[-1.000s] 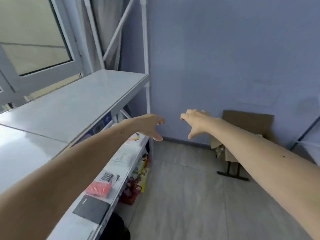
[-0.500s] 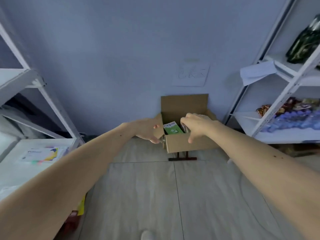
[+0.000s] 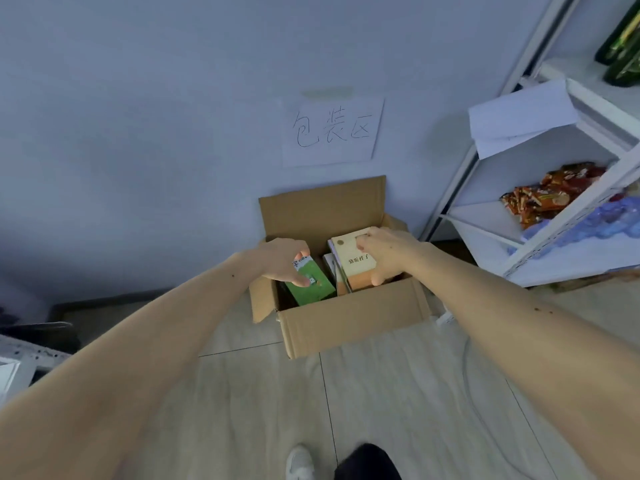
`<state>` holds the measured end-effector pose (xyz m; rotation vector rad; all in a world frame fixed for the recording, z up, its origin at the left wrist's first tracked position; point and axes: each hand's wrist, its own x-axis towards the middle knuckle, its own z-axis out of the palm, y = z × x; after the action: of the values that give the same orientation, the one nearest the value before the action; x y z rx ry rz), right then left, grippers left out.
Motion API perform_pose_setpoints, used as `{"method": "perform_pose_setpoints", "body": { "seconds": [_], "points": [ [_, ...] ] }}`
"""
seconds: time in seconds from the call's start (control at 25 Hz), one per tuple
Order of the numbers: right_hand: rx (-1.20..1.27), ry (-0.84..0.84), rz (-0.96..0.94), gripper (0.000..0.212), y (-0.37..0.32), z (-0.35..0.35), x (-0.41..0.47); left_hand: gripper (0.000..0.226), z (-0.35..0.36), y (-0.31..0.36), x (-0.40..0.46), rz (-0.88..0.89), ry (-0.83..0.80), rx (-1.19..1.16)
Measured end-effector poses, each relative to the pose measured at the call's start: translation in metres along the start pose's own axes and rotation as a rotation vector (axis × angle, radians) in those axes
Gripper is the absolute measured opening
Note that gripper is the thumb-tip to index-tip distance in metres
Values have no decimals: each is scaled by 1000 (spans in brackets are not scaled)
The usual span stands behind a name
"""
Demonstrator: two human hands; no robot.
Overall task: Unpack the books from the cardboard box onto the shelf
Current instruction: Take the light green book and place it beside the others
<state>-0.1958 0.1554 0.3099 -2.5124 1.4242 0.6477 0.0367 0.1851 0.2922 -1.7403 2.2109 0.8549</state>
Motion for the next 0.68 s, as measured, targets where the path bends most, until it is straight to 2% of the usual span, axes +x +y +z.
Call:
{"method": "perform_pose_setpoints", "body": {
  "seconds": [0.24, 0.4, 0.68],
  "points": [
    [22, -124, -121, 59, 63, 6, 166, 67, 3, -51, 135, -168, -47, -162],
    [7, -195, -235, 55, 80, 28, 266, 66, 34, -84, 203, -312, -67, -332],
    [79, -272, -298, 65, 61, 133, 416, 85, 137, -147, 295, -617, -45, -617]
  ]
}}
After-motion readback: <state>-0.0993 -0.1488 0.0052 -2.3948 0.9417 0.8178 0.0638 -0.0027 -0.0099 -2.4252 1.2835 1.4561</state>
